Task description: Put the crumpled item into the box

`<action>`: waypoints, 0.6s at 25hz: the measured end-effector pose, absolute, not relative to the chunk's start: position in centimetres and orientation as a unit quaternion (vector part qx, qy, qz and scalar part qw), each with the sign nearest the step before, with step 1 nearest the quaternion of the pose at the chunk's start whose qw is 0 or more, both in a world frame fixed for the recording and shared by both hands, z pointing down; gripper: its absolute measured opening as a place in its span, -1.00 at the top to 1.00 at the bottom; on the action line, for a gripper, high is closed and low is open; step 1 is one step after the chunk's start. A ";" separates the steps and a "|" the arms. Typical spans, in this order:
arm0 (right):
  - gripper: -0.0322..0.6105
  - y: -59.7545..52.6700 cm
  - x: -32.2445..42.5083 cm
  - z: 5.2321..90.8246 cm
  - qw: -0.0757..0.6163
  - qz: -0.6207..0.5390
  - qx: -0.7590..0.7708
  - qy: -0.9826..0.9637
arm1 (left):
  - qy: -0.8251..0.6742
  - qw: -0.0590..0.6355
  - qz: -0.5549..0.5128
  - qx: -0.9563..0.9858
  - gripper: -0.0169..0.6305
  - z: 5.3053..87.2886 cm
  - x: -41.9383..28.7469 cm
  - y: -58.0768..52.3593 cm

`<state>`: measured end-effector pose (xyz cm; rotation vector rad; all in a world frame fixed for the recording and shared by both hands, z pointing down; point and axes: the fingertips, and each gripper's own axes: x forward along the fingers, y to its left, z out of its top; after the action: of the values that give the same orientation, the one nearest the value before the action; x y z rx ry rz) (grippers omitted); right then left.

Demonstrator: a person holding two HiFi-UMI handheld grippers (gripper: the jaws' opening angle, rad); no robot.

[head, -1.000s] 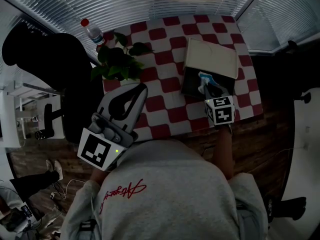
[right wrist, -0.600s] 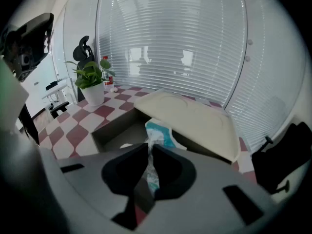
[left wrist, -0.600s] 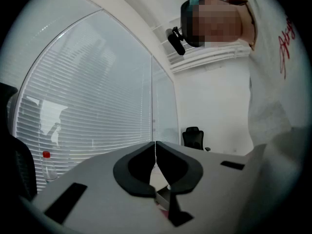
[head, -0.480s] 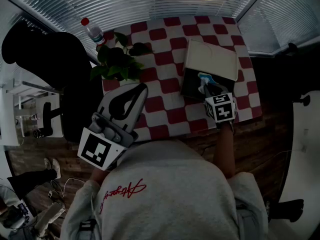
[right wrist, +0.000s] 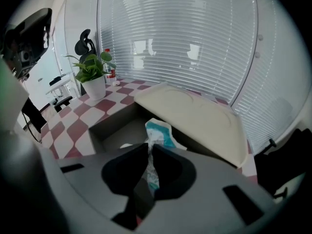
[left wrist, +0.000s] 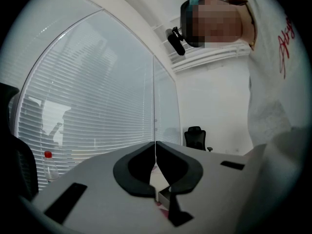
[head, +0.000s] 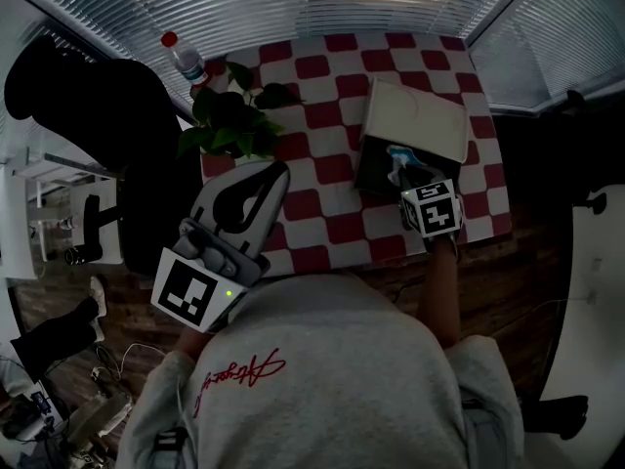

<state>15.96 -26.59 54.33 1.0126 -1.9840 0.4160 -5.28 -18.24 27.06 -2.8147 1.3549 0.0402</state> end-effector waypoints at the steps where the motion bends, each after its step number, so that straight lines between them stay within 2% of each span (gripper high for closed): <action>1: 0.77 -26.6 15.9 54.4 0.425 0.167 0.404 -0.793 | 0.434 0.009 0.012 -0.901 0.89 27.1 -5.3 -18.3; 15: 0.77 -26.8 15.6 54.9 0.445 0.168 0.392 -0.787 | 0.429 0.008 0.015 -0.903 0.89 27.1 -5.4 -18.9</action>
<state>15.57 -26.81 54.89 0.9714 -1.9509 0.4169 -5.43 -18.90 27.07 -2.8229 1.3409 0.0459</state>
